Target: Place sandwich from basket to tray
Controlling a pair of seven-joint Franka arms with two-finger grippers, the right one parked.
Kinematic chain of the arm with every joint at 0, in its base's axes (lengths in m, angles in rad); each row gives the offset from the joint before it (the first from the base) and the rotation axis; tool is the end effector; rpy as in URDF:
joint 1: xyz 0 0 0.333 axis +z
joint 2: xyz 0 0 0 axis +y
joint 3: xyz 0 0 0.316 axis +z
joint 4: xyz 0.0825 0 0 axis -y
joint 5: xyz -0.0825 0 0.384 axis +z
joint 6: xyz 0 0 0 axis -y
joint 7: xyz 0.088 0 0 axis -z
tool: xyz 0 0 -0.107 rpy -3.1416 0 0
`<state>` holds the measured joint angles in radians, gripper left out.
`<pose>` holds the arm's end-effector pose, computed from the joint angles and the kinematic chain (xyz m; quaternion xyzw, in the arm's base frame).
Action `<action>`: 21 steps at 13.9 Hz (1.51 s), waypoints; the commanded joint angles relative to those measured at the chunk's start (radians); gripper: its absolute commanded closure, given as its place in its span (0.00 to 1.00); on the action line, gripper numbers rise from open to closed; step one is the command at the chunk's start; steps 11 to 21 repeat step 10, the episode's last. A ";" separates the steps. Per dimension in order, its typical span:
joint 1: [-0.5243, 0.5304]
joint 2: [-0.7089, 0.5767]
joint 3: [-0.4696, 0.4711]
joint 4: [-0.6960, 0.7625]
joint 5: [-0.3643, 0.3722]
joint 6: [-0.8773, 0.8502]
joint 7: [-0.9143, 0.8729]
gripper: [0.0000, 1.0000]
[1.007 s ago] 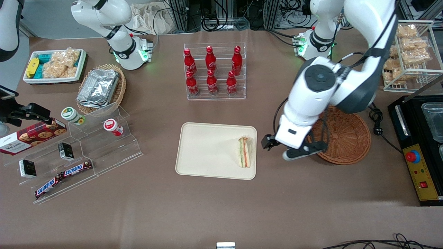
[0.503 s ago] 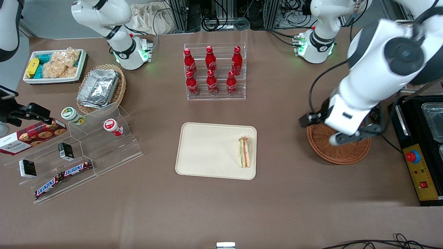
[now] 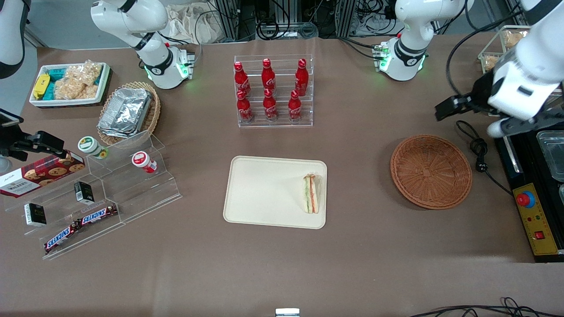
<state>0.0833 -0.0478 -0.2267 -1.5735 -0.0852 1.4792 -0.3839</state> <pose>0.5232 -0.0886 0.6410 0.9921 0.1172 -0.0327 0.0296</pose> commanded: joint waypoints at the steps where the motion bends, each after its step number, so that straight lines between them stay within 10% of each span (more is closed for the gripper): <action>1: -0.063 -0.124 0.088 -0.130 -0.022 0.009 0.036 0.01; 21: -0.065 -0.115 0.130 -0.089 -0.004 -0.033 0.180 0.01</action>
